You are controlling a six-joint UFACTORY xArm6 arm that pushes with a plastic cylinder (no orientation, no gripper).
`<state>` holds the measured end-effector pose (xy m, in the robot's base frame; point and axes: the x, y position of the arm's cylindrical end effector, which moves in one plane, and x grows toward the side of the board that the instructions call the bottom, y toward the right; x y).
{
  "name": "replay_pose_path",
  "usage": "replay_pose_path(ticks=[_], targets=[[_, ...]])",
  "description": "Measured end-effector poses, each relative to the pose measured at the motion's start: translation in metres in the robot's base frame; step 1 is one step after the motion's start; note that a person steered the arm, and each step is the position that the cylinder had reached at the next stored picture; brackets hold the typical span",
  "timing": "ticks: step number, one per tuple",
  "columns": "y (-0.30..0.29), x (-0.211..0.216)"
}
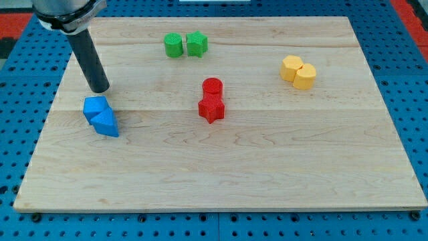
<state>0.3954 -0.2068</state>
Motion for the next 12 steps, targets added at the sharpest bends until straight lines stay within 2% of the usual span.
replay_pose_path(ticks=[1, 2, 4, 5, 6, 7, 8, 9, 10, 11, 12], targets=[[0.001, -0.001], [0.059, -0.006], [0.308, -0.017], [0.337, -0.009], [0.351, 0.019], [0.4, 0.002], [0.383, -0.045], [0.365, -0.04], [0.373, -0.021], [0.311, -0.026], [0.292, -0.049]])
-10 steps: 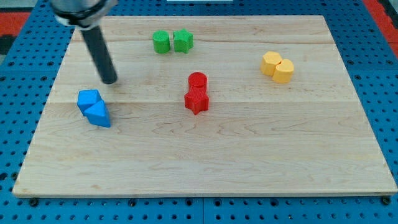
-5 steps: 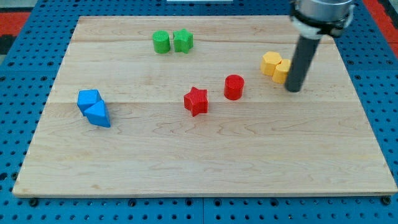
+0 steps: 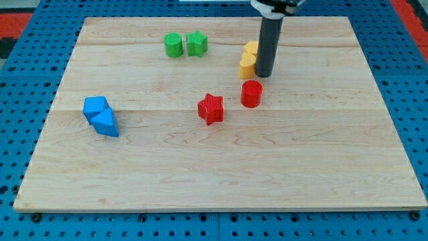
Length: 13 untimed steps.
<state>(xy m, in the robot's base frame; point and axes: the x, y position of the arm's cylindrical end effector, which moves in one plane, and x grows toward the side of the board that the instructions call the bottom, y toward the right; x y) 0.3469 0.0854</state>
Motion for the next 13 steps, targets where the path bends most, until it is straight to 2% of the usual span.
replay_pose_path(ticks=[1, 2, 3, 4, 6, 7, 9, 11, 12, 13], targets=[[-0.005, -0.024], [-0.03, -0.027], [-0.03, -0.044], [0.01, -0.082], [-0.033, -0.099], [-0.002, -0.125], [-0.003, -0.14], [0.034, -0.155], [0.056, -0.143], [0.048, -0.139]])
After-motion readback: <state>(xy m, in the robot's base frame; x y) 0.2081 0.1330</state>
